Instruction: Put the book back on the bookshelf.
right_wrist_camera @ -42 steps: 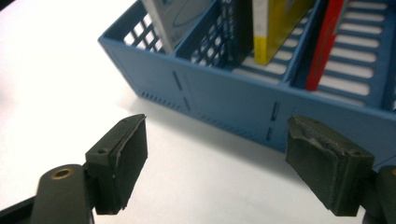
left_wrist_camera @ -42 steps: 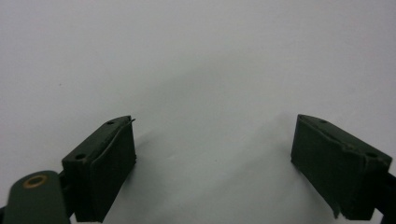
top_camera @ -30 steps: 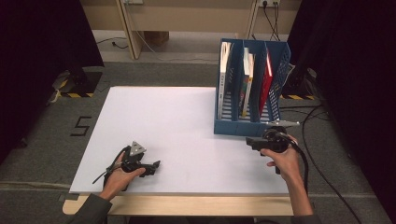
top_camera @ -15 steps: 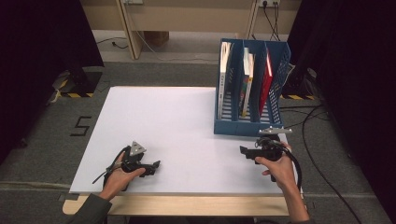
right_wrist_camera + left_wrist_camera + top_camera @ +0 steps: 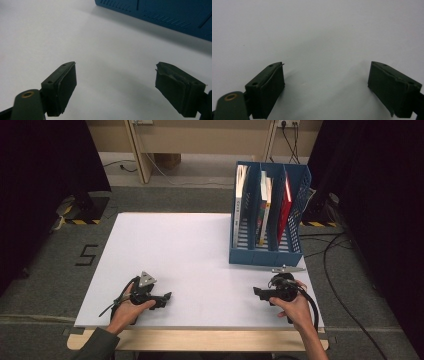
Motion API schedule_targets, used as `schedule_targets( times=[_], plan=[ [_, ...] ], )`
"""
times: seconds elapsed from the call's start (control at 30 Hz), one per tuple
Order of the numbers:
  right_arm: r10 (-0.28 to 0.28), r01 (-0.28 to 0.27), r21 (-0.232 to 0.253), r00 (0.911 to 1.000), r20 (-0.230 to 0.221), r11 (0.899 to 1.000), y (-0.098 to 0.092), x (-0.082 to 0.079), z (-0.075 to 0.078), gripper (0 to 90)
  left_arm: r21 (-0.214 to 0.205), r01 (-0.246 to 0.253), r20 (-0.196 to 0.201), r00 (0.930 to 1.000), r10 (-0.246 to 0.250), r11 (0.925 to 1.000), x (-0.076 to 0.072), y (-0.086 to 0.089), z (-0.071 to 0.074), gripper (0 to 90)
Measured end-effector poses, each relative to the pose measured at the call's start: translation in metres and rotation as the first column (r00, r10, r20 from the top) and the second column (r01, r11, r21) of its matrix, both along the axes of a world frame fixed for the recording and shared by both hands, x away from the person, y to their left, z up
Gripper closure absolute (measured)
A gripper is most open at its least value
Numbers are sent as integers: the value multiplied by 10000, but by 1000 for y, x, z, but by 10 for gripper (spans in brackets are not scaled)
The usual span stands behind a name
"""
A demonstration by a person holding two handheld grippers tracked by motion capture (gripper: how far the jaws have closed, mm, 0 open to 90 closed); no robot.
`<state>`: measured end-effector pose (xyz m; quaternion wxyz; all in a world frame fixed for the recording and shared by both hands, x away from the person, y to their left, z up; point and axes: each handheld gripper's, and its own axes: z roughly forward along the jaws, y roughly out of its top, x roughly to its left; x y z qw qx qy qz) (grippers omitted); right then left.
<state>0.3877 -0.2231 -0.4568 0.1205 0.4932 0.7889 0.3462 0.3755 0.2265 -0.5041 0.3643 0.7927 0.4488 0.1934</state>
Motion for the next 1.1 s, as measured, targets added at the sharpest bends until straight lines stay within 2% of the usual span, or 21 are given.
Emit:
schedule_targets(
  times=[0.13, 0.27, 0.53, 0.67, 0.83, 0.97, 1.1],
  plan=[
    [44, -46, -137, 9999, -166, 9999, 2, -3, -6, 184, -1, -1, -4, 10000, 1, 10000, 0, 0, 0, 128],
    [165, -171, -426, 9998, -132, 9989, 3, -6, -11, 184, 2, 2, -3, 10000, -2, 10000, 0, 0, 0, 128],
    [151, -171, -508, 9991, -396, 9986, 6, -13, -19, 179, 0, 0, 1, 10000, 0, 10000, 0, 0, 0, 128],
    [273, -305, -818, 9988, -398, 9962, 7, -17, -24, 164, 0, 0, 1, 10000, 0, 10000, 0, 0, 0, 128],
    [422, -429, -1086, 9991, -91, 9932, 10, -22, -27, 156, 5, 2, 2, 10000, -2, 10000, 0, 0, 0, 128],
    [756, -683, -1632, 9964, 389, 9842, 14, -28, -32, 148, 3, 1, 4, 10000, -1, 10000, 0, 0, 0, 128],
    [694, -600, -1489, 9959, 587, 9870, 13, -30, -34, 147, 3, 2, 4, 10000, -2, 10000, 0, 0, 0, 128]
  ],
)
